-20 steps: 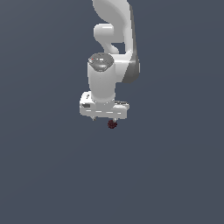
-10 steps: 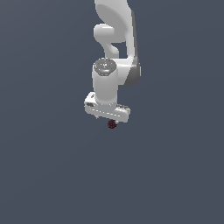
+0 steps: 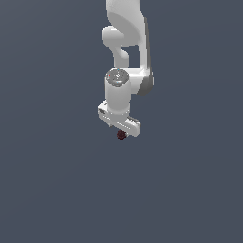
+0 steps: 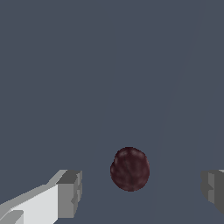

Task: Pick up the object and move it to a goal position.

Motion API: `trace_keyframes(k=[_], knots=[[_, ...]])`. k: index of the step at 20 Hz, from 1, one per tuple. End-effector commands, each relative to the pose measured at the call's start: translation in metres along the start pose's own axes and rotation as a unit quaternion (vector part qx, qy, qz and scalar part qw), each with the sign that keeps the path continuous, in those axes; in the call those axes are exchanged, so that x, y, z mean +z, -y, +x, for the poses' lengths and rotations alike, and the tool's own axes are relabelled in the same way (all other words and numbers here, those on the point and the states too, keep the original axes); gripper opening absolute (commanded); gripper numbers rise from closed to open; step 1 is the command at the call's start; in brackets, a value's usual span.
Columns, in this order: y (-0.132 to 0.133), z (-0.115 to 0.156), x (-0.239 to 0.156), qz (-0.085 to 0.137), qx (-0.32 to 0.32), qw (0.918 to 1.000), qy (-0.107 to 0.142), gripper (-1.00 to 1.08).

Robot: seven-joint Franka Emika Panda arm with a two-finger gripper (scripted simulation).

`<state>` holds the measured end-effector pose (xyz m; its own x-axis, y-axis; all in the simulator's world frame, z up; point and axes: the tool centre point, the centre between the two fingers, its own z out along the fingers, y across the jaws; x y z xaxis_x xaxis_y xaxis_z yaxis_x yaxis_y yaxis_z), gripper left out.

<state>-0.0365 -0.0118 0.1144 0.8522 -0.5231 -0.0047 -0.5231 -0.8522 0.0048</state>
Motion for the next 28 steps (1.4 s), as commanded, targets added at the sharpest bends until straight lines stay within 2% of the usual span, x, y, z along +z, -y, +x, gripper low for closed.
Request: trace_keyframes(k=[1,8,14,20,28], knots=[[0.0,-0.006,0.007,0.001,0.035,0.9994,0.0,1.0],[-0.003,-0.02,0.023,0.002,0.122,0.9926,-0.001,1.0],[-0.005,-0.029,0.031,0.003,0.171,0.9853,-0.001,1.0],[-0.006,-0.033,0.036,0.003,0.195,0.9807,-0.002,1.0],[-0.006,-0.033,0.041,0.003,0.197,0.9805,-0.002,1.0]])
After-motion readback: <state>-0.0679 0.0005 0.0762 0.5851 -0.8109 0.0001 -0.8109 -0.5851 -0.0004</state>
